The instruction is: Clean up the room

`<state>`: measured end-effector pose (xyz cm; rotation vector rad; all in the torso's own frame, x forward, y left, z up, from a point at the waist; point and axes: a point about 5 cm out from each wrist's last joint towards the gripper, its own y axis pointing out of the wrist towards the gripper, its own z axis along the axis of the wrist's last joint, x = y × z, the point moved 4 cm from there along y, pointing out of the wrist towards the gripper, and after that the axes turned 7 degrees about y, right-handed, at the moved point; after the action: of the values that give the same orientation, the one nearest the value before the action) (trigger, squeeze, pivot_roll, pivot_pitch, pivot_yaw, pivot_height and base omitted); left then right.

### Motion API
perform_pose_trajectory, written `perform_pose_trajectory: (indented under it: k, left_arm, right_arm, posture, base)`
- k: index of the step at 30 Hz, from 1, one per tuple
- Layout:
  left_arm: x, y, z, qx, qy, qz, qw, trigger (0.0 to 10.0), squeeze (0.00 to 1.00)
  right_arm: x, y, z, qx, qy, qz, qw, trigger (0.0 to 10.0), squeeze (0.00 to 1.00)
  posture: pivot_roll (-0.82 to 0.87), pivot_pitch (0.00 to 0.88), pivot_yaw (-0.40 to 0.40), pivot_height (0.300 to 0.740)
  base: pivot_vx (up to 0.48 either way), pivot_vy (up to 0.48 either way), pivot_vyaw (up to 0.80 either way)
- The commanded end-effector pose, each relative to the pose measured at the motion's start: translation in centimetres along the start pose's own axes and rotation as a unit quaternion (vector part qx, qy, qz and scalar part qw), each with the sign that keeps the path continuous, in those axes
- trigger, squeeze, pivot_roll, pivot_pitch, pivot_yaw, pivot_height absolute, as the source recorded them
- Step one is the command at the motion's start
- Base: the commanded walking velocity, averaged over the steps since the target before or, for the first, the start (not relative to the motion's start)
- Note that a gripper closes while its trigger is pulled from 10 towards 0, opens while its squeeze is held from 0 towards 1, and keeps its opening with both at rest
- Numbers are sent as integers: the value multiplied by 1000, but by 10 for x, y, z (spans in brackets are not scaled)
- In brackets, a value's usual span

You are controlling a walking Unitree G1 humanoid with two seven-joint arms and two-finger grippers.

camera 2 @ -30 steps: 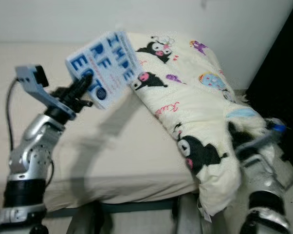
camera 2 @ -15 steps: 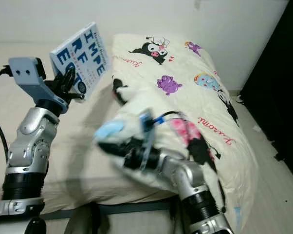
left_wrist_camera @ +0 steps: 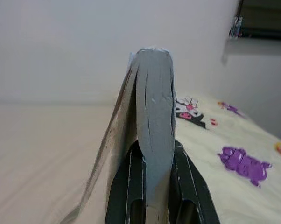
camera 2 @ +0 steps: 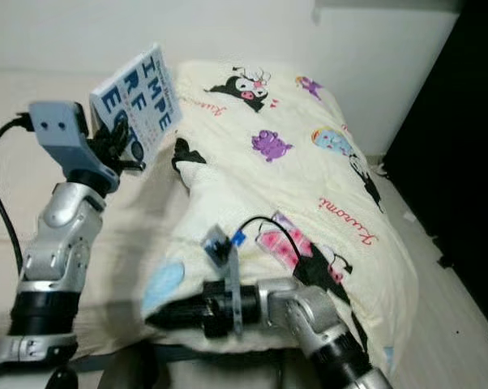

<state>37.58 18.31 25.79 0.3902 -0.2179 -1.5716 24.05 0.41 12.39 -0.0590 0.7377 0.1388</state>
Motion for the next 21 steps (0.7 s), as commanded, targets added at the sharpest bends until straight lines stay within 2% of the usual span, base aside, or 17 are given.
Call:
perform_pose_trajectory:
  k: [1, 6, 8, 9, 12, 13, 14, 15, 16, 18, 19, 20, 21]
  left_arm:
    - [6, 0, 5, 8, 11, -5, 1000, 10000, 0]
    - [3, -1, -6, -19, 37, 8, 999, 10000, 0]
    - [3, -1, -6, -19, 37, 8, 999, 10000, 0]
    - [2, -2, -16, -41, 60, 16, 997, 10000, 0]
    - [2, -2, -18, -47, 67, 17, 997, 10000, 0]
    - [5, -1, -24, -59, 82, 12, 995, 10000, 0]
    - [5, -1, -24, -59, 82, 12, 995, 10000, 0]
    - [6, -1, -26, -63, 85, 10, 994, 10000, 0]
    - [8, -1, -27, -65, 87, 8, 994, 10000, 0]
    - [8, -1, -27, -66, 87, 6, 994, 10000, 0]
    - [8, -1, -28, -68, 87, 6, 994, 10000, 0]
    - [9, -2, -30, -69, 87, 5, 994, 10000, 0]
    - [9, -2, -30, -69, 87, 5, 994, 10000, 0]
  right_arm:
    - [-14, 3, -1, -8, -2, 41, 999, 10000, 1000]
    - [-25, -4, 1, -3, 8, 78, 997, 10000, 1000]
    - [-25, -4, 1, -3, 8, 78, 997, 10000, 1000]
    - [-23, -7, 4, 9, 15, 71, 997, 10000, 1000]
    - [-24, -8, 5, 11, 18, 71, 997, 10000, 1000]
    - [-36, -16, 4, 9, 17, 90, 996, 10000, 859]
    - [-36, -16, 4, 9, 17, 90, 996, 10000, 859]
    - [-42, -21, 4, 8, 12, 100, 995, 10000, 859]
    - [-50, -28, 13, 29, 4, 111, 993, 10000, 392]
    - [-55, -32, 19, 45, -3, 119, 992, 10000, 392]
    - [-58, -42, 36, 86, -19, 116, 989, 10000, 0]
    - [-61, -52, 52, 125, -35, 112, 985, 10000, 0]
    - [-61, -52, 52, 125, -35, 112, 985, 10000, 0]
  posture:
    - [-9, 85, -97, 530]
    - [-9, 74, -103, 530]
    - [-9, 74, -103, 530]
    - [-13, 71, -101, 530]
    - [-13, 71, -101, 530]
    - [-15, 68, -90, 530]
    - [-15, 68, -90, 530]
    - [-15, 68, -90, 530]
    - [-15, 68, -90, 530]
    - [-18, 69, -86, 530]
    - [-20, 70, -83, 530]
    - [-20, 70, -83, 530]
    - [-20, 70, -83, 530]
  base:
    - [0, 0, 0]
    - [0, 0, 0]
    - [0, 0, 0]
    - [0, 0, 0]
    - [0, 0, 0]
    - [0, 0, 0]
    - [0, 0, 0]
    - [0, 0, 0]
    - [0, 0, 0]
    - [0, 0, 0]
    - [0, 0, 0]
    - [0, 0, 0]
    - [0, 0, 0]
